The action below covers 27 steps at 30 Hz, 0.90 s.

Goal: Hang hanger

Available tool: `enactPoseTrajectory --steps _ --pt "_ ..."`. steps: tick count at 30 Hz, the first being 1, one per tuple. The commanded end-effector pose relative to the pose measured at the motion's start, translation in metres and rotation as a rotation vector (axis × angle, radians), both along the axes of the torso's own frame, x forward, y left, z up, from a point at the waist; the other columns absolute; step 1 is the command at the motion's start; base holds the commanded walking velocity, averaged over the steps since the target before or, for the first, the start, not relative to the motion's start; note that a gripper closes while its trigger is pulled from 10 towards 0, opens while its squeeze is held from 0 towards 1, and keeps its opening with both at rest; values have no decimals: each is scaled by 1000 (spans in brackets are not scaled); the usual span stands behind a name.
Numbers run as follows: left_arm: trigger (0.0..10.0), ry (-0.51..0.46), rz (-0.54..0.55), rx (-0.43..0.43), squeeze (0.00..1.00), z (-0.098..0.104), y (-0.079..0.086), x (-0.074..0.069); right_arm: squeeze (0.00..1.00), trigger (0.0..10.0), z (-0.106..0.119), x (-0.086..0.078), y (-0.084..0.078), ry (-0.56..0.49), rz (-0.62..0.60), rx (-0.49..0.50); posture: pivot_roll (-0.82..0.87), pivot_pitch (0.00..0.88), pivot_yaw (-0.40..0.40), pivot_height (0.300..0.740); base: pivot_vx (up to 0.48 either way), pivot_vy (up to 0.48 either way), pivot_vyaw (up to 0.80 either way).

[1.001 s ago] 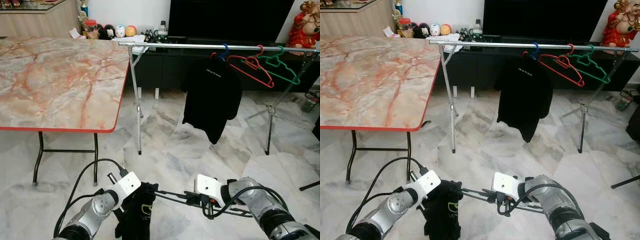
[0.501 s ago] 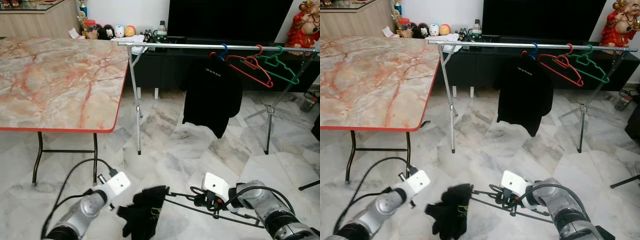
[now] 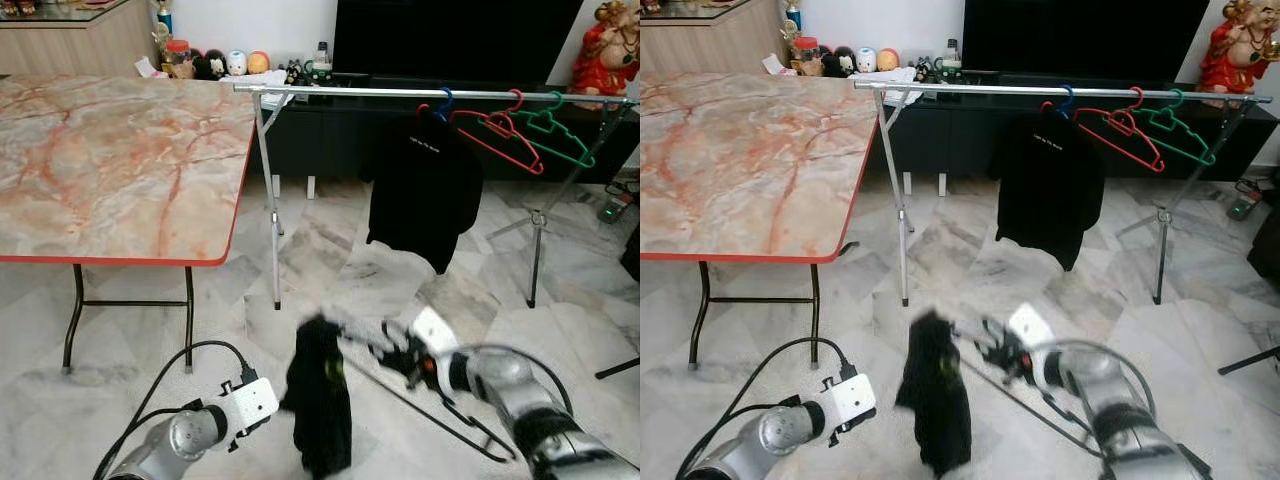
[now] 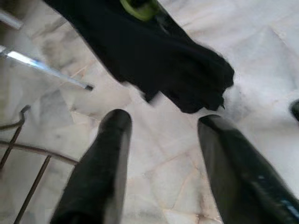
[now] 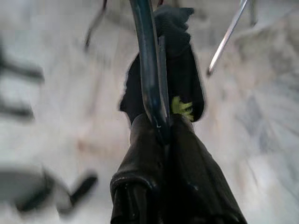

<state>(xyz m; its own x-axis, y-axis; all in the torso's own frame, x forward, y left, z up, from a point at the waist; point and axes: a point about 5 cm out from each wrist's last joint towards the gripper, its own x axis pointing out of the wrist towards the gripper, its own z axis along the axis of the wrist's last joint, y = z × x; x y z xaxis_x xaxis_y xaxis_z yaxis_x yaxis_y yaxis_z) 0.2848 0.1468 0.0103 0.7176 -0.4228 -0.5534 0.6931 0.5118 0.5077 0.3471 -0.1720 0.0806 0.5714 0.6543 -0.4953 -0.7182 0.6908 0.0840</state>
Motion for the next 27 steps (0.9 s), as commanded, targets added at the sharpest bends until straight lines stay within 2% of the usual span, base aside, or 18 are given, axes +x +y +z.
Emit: enactPoseTrajectory --steps 1,2,7,8,9,14,20,22,27 --pt "10000 -8 53 15 1000 -1 4 3 0 0 14 7 3 -32 -19 93 31 60 -50 740 0 0 0" --pt "10000 -14 72 2 0 0 2 5 0 0 15 7 5 -27 1 103 30 65 -53 740 0 0 0" --pt "10000 -61 164 -26 0 4 -1 14 0 0 16 5 9 -21 54 106 25 68 -55 740 0 0 0" --pt "10000 -95 255 -51 0 8 2 21 0 0 17 5 10 -12 71 118 24 69 -56 740 0 0 0" --pt "10000 -95 255 -51 0 8 2 21 0 0 17 5 10 -12 71 118 24 69 -56 740 0 0 0" --pt "10000 -136 387 -86 0 13 8 29 0 0 18 0 12 1 148 130 19 73 -58 740 0 0 0" --pt "10000 -116 399 -106 0 10 5 28 0 0 21 1 15 -4 159 138 19 73 -59 740 0 0 0" --pt "10000 -99 365 -120 0 8 -1 26 0 0 26 2 22 -12 190 152 20 73 -61 740 0 0 0" --pt "10000 -115 380 -126 0 9 -2 27 0 0 29 -2 29 -21 255 172 18 70 -61 740 0 0 0"
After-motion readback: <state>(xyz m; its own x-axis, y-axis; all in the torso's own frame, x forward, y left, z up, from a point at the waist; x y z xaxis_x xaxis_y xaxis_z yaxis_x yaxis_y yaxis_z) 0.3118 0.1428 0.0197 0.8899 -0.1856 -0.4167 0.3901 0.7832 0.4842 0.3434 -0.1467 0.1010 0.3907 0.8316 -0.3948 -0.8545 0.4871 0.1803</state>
